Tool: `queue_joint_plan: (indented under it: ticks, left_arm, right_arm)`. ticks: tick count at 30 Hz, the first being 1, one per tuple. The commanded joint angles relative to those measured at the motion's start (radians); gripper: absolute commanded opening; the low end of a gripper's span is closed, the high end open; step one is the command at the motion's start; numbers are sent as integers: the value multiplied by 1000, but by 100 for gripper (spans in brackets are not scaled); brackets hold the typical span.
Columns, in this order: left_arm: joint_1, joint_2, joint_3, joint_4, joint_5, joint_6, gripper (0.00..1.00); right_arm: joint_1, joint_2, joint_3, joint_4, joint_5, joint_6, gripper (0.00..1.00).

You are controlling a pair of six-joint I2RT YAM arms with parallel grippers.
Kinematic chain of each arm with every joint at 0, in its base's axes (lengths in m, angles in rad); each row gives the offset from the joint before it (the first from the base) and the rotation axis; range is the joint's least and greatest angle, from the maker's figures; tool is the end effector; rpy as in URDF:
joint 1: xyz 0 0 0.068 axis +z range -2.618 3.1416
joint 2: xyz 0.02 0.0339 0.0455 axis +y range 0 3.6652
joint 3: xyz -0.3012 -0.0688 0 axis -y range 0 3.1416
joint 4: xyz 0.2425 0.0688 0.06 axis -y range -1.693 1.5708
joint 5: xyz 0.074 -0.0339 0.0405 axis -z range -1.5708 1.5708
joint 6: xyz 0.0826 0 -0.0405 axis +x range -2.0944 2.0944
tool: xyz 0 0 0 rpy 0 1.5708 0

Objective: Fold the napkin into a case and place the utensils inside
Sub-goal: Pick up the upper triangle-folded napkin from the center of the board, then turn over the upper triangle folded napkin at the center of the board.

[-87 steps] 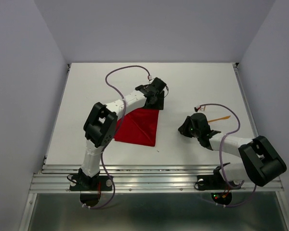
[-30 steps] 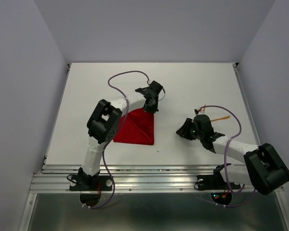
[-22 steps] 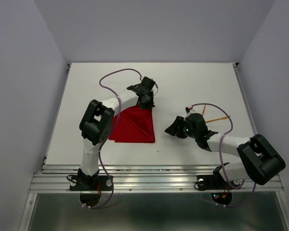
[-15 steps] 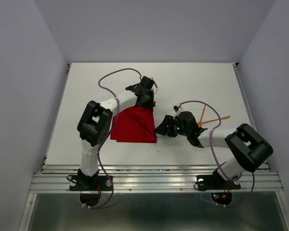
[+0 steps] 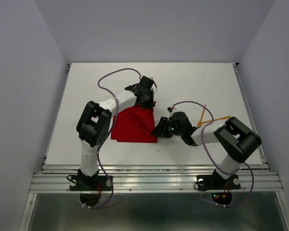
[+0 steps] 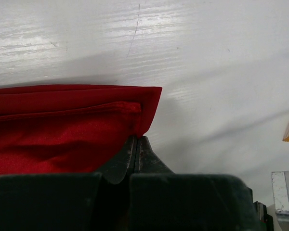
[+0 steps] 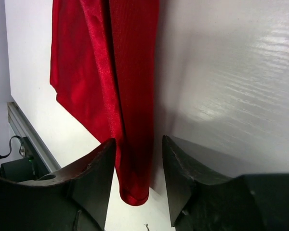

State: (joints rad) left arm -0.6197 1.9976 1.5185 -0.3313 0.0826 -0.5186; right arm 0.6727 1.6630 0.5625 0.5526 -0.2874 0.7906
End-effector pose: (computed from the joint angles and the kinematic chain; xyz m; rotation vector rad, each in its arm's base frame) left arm 0.3992 -0.2932 0.2159 0.1658 2.4679 -0.6187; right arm 0.2528 0.2313 0.1446 -0.0514 2.3246 1.1186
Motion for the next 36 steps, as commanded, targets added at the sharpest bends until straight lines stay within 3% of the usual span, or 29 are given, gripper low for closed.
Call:
queue_joint_plan:
  ticks: [1, 4, 10, 13, 17, 26, 30, 36]
  left_arm:
    - [3, -79, 0, 6, 5, -6, 0]
    - [3, -77, 5, 8, 6, -8, 0]
    - [3, -76, 12, 2, 2, -9, 0]
    - [5, -79, 22, -6, -4, -9, 0]
    - [14, -91, 45, -18, -15, -6, 0]
    - [64, -142, 150, -6, 12, -4, 0]
    - [74, -100, 317, -49, 2, 11, 0]
    - [95, -82, 411, -28, 37, 8, 0]
  right_arm:
    - [25, 26, 27, 76, 7, 7, 47]
    - [34, 37, 8, 125, -4, 27, 42]
    - [34, 31, -18, 175, 8, 56, 16]
    - [34, 3, -4, 106, 68, 24, 6]
    - [34, -74, 30, -28, 171, -42, 1]
    - [34, -235, 169, -293, 358, -211, 1]
    - [34, -253, 275, -393, 482, -309, 1]
    - [34, -296, 401, -508, 654, -503, 1]
